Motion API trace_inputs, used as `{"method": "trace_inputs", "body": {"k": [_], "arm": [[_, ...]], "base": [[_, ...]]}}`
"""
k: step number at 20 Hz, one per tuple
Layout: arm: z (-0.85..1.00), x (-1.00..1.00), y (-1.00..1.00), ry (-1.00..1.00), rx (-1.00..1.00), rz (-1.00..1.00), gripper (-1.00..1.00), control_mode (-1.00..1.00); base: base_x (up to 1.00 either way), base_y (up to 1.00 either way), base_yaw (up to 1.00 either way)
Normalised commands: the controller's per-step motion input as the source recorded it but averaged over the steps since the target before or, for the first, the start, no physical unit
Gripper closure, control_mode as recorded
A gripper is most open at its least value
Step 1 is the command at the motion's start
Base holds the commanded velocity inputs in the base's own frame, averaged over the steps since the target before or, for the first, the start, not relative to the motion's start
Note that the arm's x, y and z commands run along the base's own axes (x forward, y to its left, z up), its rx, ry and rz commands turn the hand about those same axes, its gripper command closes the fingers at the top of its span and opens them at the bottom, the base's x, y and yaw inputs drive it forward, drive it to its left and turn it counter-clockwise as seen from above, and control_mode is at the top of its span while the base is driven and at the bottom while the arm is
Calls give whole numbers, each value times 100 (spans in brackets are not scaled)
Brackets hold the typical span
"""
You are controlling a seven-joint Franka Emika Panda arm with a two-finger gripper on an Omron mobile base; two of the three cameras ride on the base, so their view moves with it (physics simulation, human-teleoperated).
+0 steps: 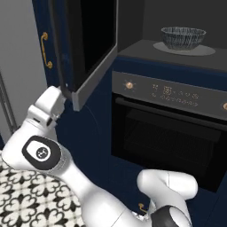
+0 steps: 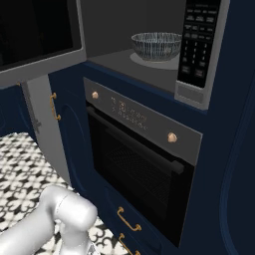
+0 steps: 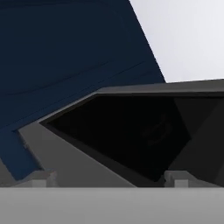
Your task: Pick the lemon wedge from the sink and place it in the bowl. Then pick the bowl and place it in the microwave. Then close the microwave door and press the start button.
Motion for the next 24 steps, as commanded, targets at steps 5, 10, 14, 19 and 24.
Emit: {"method": "trace_inputs", "body": {"k": [5,10,14,19,24], "arm": [[44,-29,-97,1,5,3,-100,-100],[26,0,-90,14,0,0,-100,-100],[26,0,-98,18,0,0,-100,-100],[43,0,-99,21,0,0,-100,-100],[63,4,-90,20,2,0,-100,-100]], "base": [[0,0,0],[0,0,0],[0,0,0],[0,0,0],[0,0,0]]}}
